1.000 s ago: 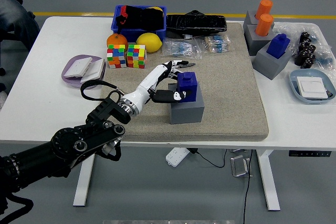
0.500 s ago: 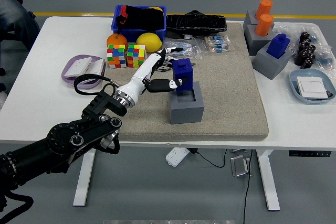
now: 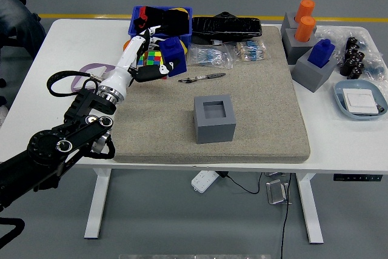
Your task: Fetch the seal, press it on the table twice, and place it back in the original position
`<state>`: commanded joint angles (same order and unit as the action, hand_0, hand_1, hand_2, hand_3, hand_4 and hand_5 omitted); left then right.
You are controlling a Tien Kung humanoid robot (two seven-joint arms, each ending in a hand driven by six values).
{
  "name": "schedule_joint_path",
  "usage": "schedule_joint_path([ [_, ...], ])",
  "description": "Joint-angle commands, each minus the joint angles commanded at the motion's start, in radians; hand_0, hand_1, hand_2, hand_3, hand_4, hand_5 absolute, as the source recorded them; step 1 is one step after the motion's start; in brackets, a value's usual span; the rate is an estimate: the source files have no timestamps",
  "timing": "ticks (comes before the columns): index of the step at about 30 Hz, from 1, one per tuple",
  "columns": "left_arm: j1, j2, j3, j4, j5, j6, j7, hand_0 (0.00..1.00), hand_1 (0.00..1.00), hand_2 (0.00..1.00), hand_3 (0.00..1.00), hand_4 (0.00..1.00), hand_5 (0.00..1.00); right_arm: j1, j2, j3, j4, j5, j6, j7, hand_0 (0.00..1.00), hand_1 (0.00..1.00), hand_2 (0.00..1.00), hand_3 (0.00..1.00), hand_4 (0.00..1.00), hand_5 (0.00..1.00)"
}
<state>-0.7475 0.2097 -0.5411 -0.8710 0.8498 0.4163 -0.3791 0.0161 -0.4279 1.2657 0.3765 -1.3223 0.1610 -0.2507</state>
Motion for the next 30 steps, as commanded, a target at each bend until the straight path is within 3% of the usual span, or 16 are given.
schedule_joint_path([
  [1, 0.003, 0.006, -0.004, 0.009, 0.004, 0.002, -0.002, 0.805, 0.52, 0.436, 0.839, 0.664, 0.002, 0.0, 0.0, 0.001, 0.001, -0.002, 0.0, 0.0, 0.903, 0.764, 0.765, 0.769, 0.865, 0.563],
  [2, 0.005, 0.008, -0.006, 0.014, 0.003, 0.002, -0.003, 0.803, 0.519, 0.435, 0.838, 0.767, 0.002, 0.001, 0.0, 0.002, 0.002, -0.003, 0.001, 0.0, 0.903, 0.763, 0.766, 0.769, 0.884, 0.56],
  [6, 0.006, 0.029, -0.011, 0.041, 0.008, 0.004, -0.004, 0.803, 0.519, 0.435, 0.838, 0.767, 0.002, 0.001, -0.001, 0.013, 0.004, -0.009, 0.001, 0.001, 0.903, 0.763, 0.766, 0.769, 0.884, 0.56],
  [7, 0.005, 0.032, -0.011, 0.044, 0.008, 0.004, -0.005, 0.805, 0.521, 0.435, 0.838, 0.663, 0.002, 0.001, -0.001, 0.015, 0.004, -0.01, 0.001, 0.001, 0.904, 0.763, 0.764, 0.769, 0.865, 0.563],
  [11, 0.005, 0.045, -0.012, 0.072, 0.005, 0.006, -0.009, 0.805, 0.521, 0.435, 0.838, 0.663, 0.002, 0.001, -0.001, 0.021, 0.004, -0.014, 0.001, 0.001, 0.904, 0.763, 0.764, 0.769, 0.865, 0.563],
  [20, 0.02, 0.048, 0.004, 0.132, -0.013, 0.01, -0.014, 0.803, 0.519, 0.434, 0.838, 0.66, 0.002, -0.002, 0.001, 0.019, 0.005, -0.013, 0.002, 0.002, 0.904, 0.763, 0.765, 0.77, 0.866, 0.563],
  [30, 0.029, 0.029, 0.064, 0.179, -0.053, 0.009, -0.015, 0.803, 0.516, 0.434, 0.837, 0.66, 0.002, -0.002, 0.001, 0.016, 0.008, -0.008, 0.002, 0.003, 0.905, 0.763, 0.765, 0.77, 0.867, 0.563],
])
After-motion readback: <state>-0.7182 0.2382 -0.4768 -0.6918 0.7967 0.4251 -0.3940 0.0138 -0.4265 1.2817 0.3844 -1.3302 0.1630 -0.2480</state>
